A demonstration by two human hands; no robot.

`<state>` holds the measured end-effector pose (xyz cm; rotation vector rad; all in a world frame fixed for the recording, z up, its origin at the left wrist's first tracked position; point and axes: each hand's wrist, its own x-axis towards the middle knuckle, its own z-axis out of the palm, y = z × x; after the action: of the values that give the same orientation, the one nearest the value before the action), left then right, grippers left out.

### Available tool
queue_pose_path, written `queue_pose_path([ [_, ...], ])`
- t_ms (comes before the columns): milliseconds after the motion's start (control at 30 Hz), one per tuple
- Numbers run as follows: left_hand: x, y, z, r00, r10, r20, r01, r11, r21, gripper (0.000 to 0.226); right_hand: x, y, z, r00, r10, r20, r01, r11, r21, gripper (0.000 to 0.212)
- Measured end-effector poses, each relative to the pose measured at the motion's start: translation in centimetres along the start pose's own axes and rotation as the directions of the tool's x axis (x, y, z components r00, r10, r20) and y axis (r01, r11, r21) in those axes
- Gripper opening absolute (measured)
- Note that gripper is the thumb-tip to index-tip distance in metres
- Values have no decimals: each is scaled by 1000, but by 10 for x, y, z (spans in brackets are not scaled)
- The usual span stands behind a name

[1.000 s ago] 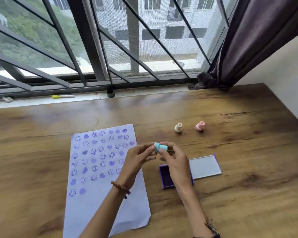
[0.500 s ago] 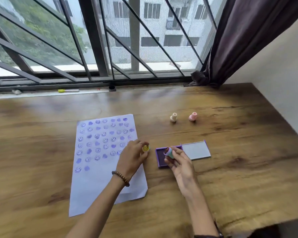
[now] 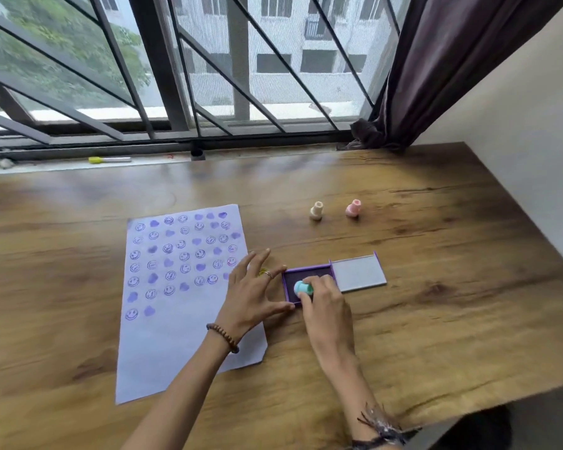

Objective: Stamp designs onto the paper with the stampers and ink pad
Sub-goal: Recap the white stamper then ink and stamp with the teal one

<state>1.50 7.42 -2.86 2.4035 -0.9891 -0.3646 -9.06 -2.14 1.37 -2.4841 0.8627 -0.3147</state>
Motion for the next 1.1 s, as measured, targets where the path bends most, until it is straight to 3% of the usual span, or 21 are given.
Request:
queue_pose_path([
  [167, -1, 1, 0, 999, 3, -37, -5, 999, -44, 87, 2, -5, 10, 994, -98, 44, 104, 976, -192, 30],
  [267, -1, 3, -3, 1000, 1, -17, -2, 999, -50, 89, 16, -7, 4, 990, -43, 131, 69, 978, -196, 15],
  [467, -6, 7, -5, 999, -6, 51, 7, 1000, -10, 81, 46, -9, -4, 956, 110, 272, -60, 981, -184, 19],
  [567, -19, -3, -11, 998, -11, 61, 13, 1000, -24, 87, 40, -7, -8, 956, 167, 243, -150, 985, -85, 20],
  [700, -45, -41, -36, 998, -33, -55, 32, 999, -5, 90, 14, -28, -7, 946, 260, 194, -311, 899, 310, 17],
  [767, -63, -69, -52, 989, -74, -132, 71, 997, -27, 86, 1, -50, 7, 941, 255, 223, -329, 847, 419, 18],
  [933, -101, -134, -93, 964, -160, -215, 166, 986, 13, 81, -23, -118, 53, 959, 142, 246, -240, 866, 438, 19],
  [1100, -117, -167, -118, 983, -184, 30, 182, 982, 60, 93, -41, -161, 85, 975, 34, 221, -72, 983, 166, 20],
])
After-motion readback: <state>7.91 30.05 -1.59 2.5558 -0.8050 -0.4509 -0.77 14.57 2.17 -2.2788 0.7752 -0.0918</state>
